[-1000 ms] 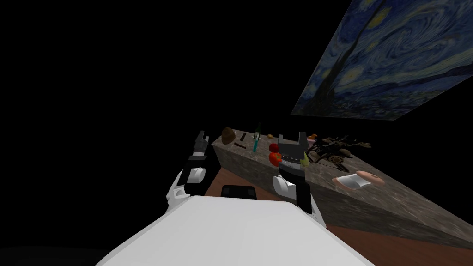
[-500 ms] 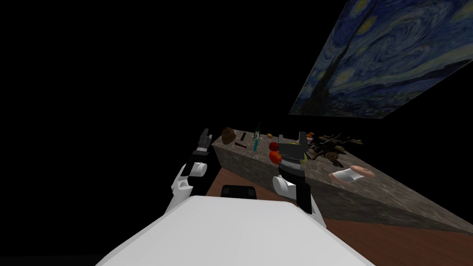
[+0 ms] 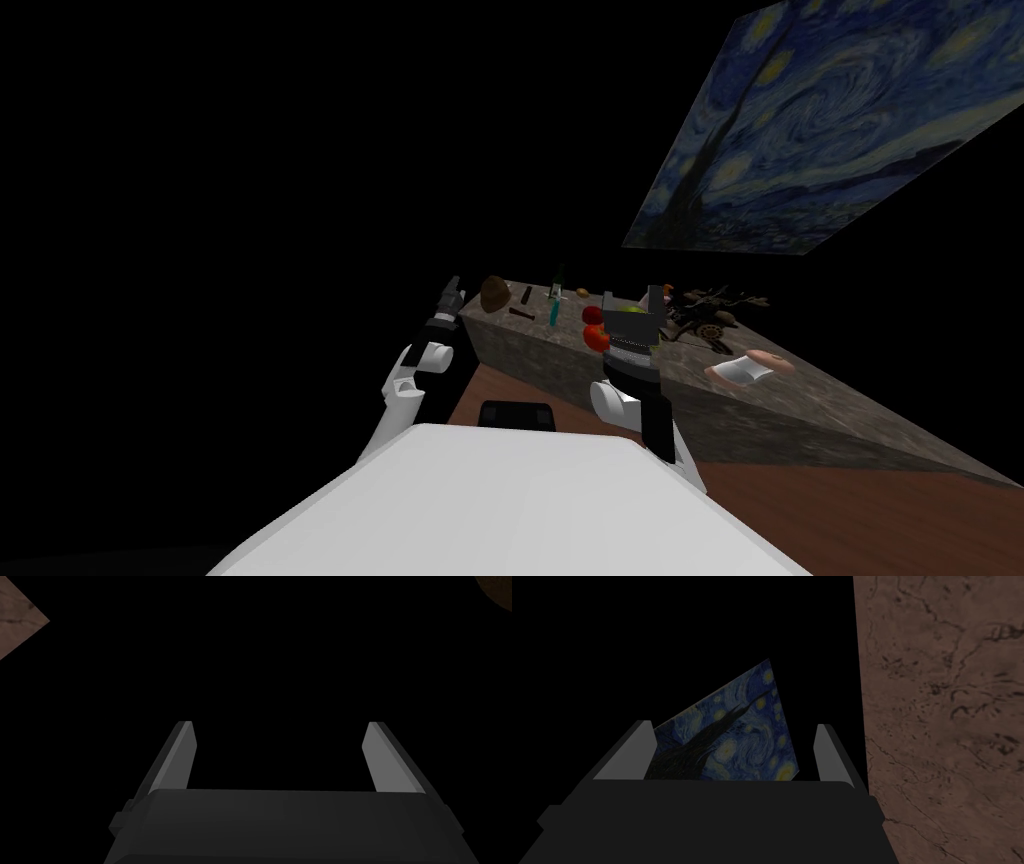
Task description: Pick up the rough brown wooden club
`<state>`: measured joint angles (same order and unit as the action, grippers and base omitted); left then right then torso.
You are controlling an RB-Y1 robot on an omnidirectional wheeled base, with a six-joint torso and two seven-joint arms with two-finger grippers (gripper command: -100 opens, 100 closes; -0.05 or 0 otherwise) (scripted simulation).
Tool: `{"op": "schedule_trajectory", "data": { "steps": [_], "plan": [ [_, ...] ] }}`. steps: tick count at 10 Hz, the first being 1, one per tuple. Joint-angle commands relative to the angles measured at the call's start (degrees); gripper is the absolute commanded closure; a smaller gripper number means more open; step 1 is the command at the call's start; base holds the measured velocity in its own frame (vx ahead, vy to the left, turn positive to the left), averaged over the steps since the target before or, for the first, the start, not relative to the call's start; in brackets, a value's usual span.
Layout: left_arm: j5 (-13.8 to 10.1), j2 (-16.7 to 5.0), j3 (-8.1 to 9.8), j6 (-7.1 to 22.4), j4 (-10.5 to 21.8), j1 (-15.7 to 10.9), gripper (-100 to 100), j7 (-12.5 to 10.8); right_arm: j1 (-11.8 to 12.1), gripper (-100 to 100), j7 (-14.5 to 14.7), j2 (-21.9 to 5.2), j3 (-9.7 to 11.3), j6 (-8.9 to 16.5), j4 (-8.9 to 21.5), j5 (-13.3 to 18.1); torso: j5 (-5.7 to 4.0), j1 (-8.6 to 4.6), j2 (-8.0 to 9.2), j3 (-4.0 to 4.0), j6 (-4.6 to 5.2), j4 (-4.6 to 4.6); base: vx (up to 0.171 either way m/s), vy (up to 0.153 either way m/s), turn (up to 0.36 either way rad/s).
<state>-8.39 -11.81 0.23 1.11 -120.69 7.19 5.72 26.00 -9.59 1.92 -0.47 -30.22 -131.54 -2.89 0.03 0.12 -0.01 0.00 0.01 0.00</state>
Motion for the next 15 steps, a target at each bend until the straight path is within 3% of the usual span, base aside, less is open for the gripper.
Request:
{"op": "schedule_trajectory", "data": {
  "steps": [1,2,3,4,6,7,9,10,12,13,15],
  "plan": [
    [-0.3,-0.2,-0.1,2.9,0.6,-1.4,-100,0.0,0.0,0,0.0,0.0,0.0,0.0,0.0,0.0,0.0,0.0,0.0,0.0,0.0,0.0,-0.012,0.045,-0.069],
    [-0.8,-0.4,-0.4,4.5,1.8,-4.0,-100,-0.1,0.0,0,0.0,0.0,0.0,0.0,0.0,0.0,0.01,0.03,0.01,0.0,-0.02,0.0,-0.01,0.066,-0.098],
    [-0.8,-0.4,-0.4,6.2,1.8,-4.0,-100,-0.1,0.0,0,0.0,0.0,0.0,0.0,0.0,0.0,0.02,0.1,0.0,0.0,-0.01,0.0,-0.013,0.063,-0.049],
    [-1.4,-0.6,-0.68,8.1,3.2,-6.5,-100,-0.2,0.0,0,0.0,0.0,0.0,0.0,0.0,0.0,0.03,0.11,0.01,0.0,-0.03,0.0,-0.016,0.055,-0.106],
    [-1.4,-0.6,-0.68,10.7,3.2,-6.7,-100,-0.2,0.0,0,0.0,0.0,0.0,0.0,0.0,0.0,0.02,0.05,0.01,0.0,-0.03,0.0,-0.009,0.034,-0.04],
    [-1.9,-0.6,-0.92,12.8,4.6,-9.4,-100,-0.5,0.0,0,0.0,0.0,0.0,0.0,0.0,0.0,0.01,-0.03,0.0,0.0,-0.04,0.0,-0.01,0.039,-0.102],
    [-1.9,-0.6,-0.92,14.8,4.6,-9.4,-100,-0.5,0.0,0,0.0,0.0,0.0,0.0,0.0,0.0,0.01,0.02,-0.01,-0.01,-0.03,-0.01,-0.006,0.031,-0.039],
    [-2.4,-0.7,-1.12,17.1,6.2,-12.0,-100,-0.8,0.0,0,0.0,0.0,0.0,0.0,0.0,0.0,0.0,-0.04,-0.01,-0.01,-0.04,-0.01,-0.007,0.04,-0.112],
    [-2.4,-0.7,-1.12,18.9,6.2,-12.0,-100,-0.8,0.0,0,0.0,0.0,0.0,0.0,0.0,0.0,0.01,0.01,-0.01,-0.01,-0.04,-0.01,-0.007,0.03,-0.039],
    [-2.8,-0.6,-1.27,21.2,7.8,-14.6,-100,-1.2,0.0,0,0.0,0.0,0.0,0.0,0.0,0.0,0.0,-0.05,-0.01,-0.01,-0.05,-0.01,-0.006,0.024,-0.131],
    [-2.8,-0.6,-1.27,23.2,7.8,-14.6,-100,-1.2,0.0,0,0.0,0.0,0.0,0.0,0.0,0.0,0.01,-0.01,-0.03,-0.02,-0.04,-0.01,-0.003,0.029,-0.034]
  ]
}}
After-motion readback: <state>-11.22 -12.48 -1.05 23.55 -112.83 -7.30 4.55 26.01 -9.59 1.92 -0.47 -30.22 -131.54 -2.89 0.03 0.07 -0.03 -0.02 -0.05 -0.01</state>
